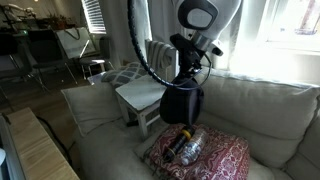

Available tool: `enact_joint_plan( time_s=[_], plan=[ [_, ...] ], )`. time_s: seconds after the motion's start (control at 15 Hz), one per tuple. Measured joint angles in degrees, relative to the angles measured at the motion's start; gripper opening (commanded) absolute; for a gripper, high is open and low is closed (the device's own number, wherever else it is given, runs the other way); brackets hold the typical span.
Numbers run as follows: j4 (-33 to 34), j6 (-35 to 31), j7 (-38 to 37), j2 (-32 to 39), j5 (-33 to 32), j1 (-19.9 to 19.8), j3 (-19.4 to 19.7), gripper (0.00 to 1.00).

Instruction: Put the black hat on the seat of the chair, put the red hat on the black hat and then put the hats on the couch

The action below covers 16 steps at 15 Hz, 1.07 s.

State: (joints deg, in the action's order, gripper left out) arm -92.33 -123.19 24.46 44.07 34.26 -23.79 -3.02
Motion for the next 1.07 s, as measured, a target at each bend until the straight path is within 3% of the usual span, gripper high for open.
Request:
enact_joint_plan(
  time_s=[0.47,0.53,1.07],
  plan=[
    [13.82,15.39,0.68,9.59,7.17,-4.24,-1.86,0.01],
    [15.42,16.44,0.66,10.97,8.43,-4.63,-1.86,0.05],
    [20.38,17.0,0.57,16.39,12.03,-5.62,-1.69,0.01]
  ],
)
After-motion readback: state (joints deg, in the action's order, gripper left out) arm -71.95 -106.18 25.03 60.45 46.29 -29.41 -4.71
